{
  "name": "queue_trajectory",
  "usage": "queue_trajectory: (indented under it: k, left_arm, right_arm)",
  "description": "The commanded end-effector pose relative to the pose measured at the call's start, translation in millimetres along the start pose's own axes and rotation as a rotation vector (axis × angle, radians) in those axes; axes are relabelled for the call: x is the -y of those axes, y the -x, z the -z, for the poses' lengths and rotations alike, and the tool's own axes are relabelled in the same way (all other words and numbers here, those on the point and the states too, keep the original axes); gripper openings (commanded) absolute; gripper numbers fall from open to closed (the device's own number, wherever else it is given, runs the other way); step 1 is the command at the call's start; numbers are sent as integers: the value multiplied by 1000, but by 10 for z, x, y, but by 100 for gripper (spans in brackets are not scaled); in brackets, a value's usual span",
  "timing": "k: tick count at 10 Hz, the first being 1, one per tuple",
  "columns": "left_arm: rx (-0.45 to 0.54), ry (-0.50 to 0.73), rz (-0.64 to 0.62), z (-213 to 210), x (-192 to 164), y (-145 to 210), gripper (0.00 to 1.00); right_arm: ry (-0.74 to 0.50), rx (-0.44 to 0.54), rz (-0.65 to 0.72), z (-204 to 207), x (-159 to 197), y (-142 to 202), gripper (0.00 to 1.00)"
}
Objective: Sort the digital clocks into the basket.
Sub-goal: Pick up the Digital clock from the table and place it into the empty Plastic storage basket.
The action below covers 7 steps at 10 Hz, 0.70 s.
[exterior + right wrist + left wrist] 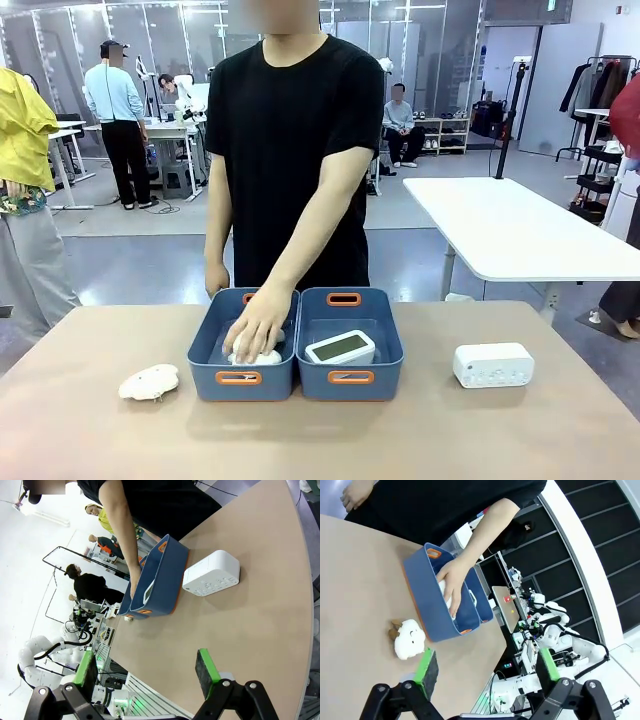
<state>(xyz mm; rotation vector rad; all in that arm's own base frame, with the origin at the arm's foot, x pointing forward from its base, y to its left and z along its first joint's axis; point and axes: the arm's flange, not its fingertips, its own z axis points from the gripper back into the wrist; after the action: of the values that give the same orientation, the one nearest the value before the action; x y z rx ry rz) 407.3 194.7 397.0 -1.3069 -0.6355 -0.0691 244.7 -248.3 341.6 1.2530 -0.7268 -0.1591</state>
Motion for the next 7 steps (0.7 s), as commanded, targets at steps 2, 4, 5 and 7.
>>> queue_trajectory:
  k: [2,4,5,7]
  left_arm:
    - [-20,-13,4,-20,-9,-53,100]
    - [-20,-13,4,-20,-9,-53,100]
    - [-20,-13,4,-20,-9,-53,100]
    - [-20,-13,4,-20,-9,-53,100]
  right_arm:
    - [66,-187,-299,174,-388,-400,100]
    - [186,-404,-715,676,-771,-804,100]
    - [129,-506,-838,937,-886,-951,100]
    - [62,-719,-1166,1410,-1043,-765,100]
